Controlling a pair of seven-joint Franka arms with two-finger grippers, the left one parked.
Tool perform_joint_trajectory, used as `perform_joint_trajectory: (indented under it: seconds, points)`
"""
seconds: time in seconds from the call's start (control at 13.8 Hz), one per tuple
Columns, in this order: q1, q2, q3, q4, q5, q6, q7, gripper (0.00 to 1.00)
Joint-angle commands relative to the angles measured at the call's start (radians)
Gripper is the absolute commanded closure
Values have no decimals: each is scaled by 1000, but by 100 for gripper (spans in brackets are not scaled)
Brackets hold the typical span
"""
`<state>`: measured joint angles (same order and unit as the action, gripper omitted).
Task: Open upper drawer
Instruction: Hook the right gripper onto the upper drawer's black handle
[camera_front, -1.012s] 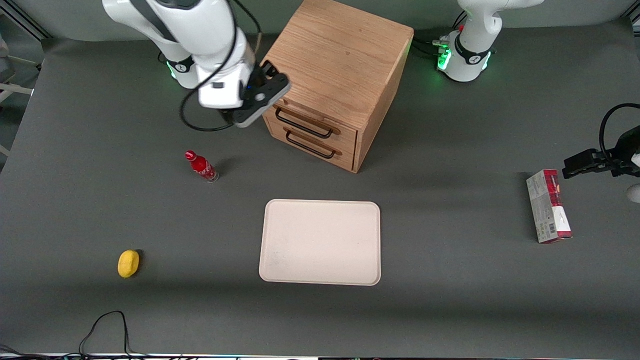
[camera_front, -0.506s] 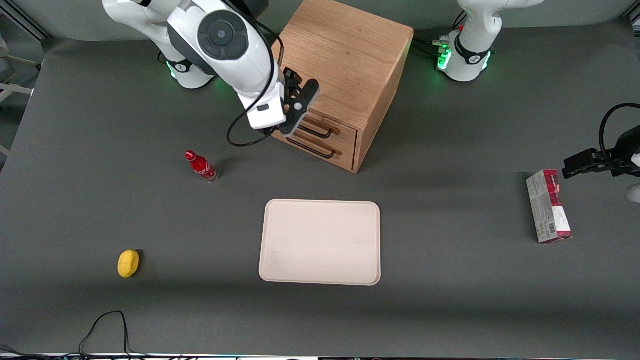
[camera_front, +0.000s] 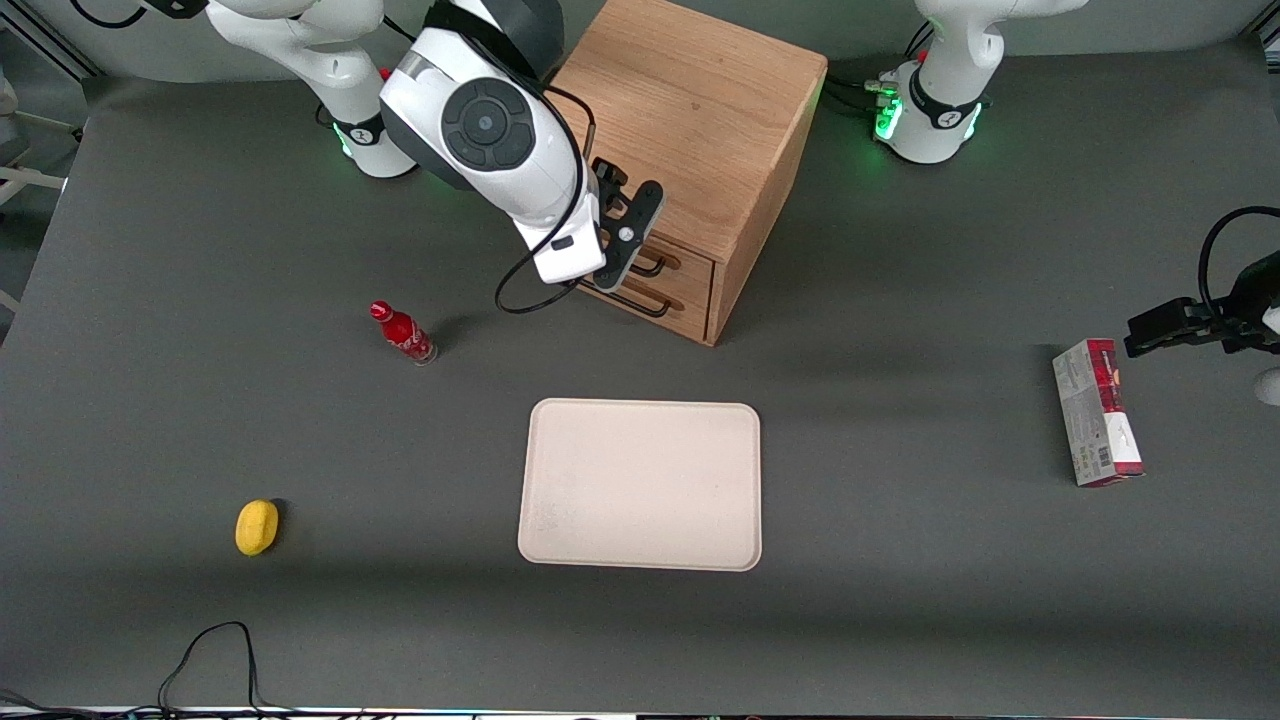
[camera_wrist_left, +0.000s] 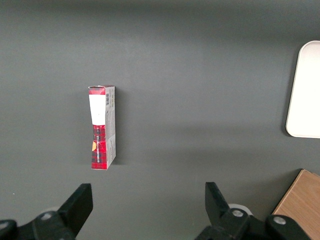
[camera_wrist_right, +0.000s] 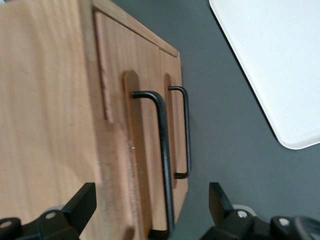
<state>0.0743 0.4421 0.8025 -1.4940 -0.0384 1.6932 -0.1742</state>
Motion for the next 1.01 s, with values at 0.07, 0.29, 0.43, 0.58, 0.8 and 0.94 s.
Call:
perform_joint_trajectory:
  seconds: [0.07, 0.29, 0.43, 0.58, 0.8, 0.94]
  points:
    - [1, 47, 7, -8, -76, 22, -44, 0]
    - [2, 72, 6, -11, -104, 43, -54, 0]
    - [4, 89, 6, -14, -113, 51, -54, 0]
    - [5, 107, 6, -18, -141, 63, -54, 0]
    - [9, 128, 6, -18, -187, 71, -57, 0]
    - [10, 145, 6, -15, -228, 75, -65, 0]
